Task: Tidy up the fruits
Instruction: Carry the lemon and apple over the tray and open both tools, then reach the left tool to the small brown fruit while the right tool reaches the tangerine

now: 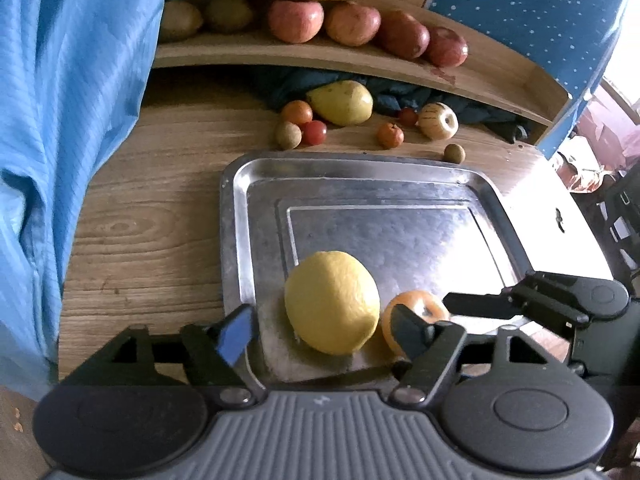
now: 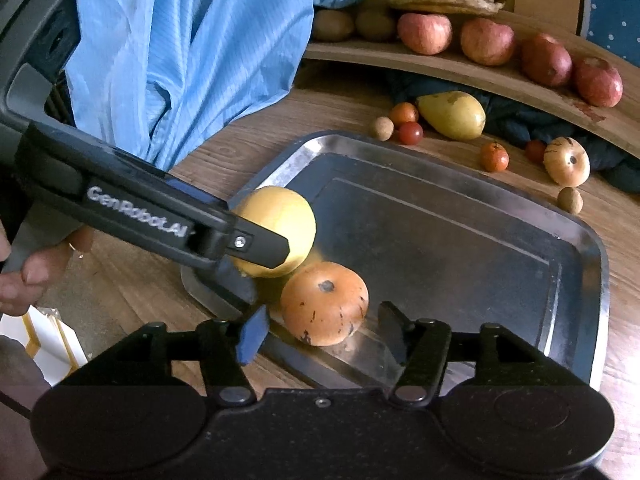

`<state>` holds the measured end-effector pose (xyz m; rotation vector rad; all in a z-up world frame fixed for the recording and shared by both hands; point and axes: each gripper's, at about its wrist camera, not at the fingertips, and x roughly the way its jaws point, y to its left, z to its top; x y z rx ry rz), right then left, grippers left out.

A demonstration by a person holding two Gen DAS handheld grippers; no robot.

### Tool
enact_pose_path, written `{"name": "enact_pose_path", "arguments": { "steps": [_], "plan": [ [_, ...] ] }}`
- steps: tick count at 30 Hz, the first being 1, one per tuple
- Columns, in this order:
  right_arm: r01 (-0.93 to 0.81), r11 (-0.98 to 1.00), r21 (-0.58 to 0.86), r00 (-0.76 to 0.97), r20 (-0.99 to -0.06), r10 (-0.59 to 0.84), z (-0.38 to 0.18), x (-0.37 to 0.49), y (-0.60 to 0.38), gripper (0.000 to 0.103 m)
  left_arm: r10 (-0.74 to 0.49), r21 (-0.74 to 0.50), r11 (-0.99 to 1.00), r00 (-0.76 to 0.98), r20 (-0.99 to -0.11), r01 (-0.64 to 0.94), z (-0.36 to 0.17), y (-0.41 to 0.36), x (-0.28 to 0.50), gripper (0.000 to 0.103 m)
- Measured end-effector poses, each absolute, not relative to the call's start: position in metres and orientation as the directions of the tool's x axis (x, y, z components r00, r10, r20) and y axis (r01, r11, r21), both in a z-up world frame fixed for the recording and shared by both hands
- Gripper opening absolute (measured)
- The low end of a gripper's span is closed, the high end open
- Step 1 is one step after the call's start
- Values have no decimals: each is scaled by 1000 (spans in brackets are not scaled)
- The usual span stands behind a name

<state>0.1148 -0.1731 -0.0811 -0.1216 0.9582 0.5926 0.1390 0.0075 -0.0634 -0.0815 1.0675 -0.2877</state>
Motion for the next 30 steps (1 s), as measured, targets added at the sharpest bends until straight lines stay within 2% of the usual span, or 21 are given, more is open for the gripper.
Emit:
{"name": "enact_pose_path", "arguments": {
  "steps": [4, 8, 13, 19, 30],
  "plan": [
    [-525, 836, 160, 439, -791, 426, -76, 108, -180, 79, -263, -177, 960, 470, -843, 219, -54, 6, 128, 90],
    [-520, 841, 153, 445, -792, 419, -71, 103, -190, 87, -242, -149, 964, 490, -837, 222, -46, 6, 117, 99],
    [-504, 856, 115, 464, -800, 381, -66, 97, -205, 97, -212, -117, 969, 490, -846, 218, -40, 6, 108, 102],
    [-490, 869, 69, 476, -814, 333, -59, 91, -219, 102, -166, -52, 968, 471, -866, 246, -37, 4, 100, 103],
    [-450, 893, 25, 509, -814, 279, -52, 95, -235, 102, -93, 35, 965, 464, -881, 259, -28, -2, 105, 103]
  ]
}}
